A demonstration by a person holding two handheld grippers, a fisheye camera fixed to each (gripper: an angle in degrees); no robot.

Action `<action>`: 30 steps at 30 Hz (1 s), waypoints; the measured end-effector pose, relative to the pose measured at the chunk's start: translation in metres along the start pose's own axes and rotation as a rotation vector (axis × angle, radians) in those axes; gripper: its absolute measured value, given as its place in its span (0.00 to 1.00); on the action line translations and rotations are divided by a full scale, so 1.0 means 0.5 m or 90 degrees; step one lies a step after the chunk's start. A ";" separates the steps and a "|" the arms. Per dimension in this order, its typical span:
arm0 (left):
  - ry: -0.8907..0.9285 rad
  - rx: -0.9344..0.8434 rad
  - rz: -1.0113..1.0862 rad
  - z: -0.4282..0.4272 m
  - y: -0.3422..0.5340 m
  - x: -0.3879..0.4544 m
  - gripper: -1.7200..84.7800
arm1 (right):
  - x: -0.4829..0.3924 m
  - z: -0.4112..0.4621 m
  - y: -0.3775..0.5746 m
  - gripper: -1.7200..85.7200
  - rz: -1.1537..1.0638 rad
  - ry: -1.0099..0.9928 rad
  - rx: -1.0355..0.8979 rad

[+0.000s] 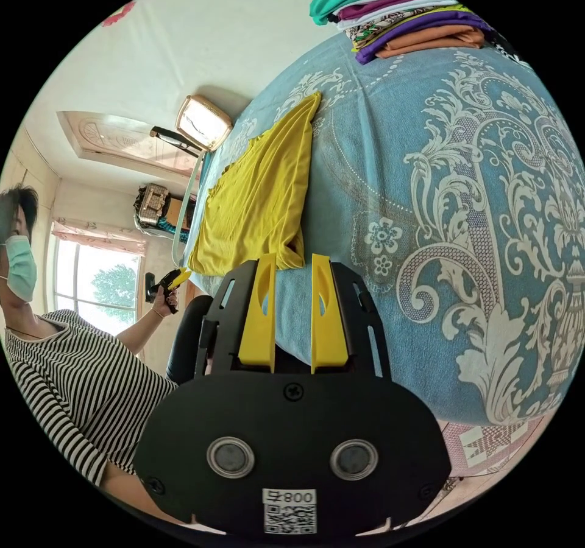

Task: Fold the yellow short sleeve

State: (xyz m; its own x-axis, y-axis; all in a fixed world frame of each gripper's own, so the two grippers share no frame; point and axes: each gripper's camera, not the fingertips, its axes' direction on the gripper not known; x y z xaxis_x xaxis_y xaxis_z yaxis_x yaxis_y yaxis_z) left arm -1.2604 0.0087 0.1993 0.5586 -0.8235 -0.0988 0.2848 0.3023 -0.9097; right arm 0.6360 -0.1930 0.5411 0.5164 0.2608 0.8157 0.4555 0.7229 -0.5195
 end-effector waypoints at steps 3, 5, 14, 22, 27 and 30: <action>0.017 -0.012 0.029 0.001 -0.009 -0.004 0.14 | -0.004 0.009 0.009 0.12 -0.001 0.002 -0.016; 0.045 -0.022 0.053 0.001 -0.012 -0.001 0.15 | -0.006 0.013 0.017 0.12 -0.001 0.002 -0.017; 0.013 -0.046 0.126 -0.035 0.015 0.000 0.15 | -0.016 0.019 0.052 0.12 0.000 -0.008 -0.021; -0.055 -0.063 0.106 -0.072 0.011 -0.011 0.07 | -0.030 0.019 0.079 0.05 0.008 -0.014 -0.042; 0.000 -0.023 0.105 -0.149 0.006 -0.033 0.06 | -0.041 -0.029 0.101 0.04 0.006 -0.069 -0.020; 0.026 -0.015 0.113 -0.183 0.008 -0.042 0.05 | -0.059 -0.053 0.121 0.04 -0.005 -0.095 -0.018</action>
State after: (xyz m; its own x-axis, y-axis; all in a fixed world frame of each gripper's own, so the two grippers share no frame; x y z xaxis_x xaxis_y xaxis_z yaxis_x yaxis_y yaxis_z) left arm -1.3420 -0.0166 0.1607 0.5667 -0.7768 -0.2746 0.1656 0.4338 -0.8857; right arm 0.6678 -0.1739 0.4788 0.3999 0.3499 0.8472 0.4796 0.7078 -0.5187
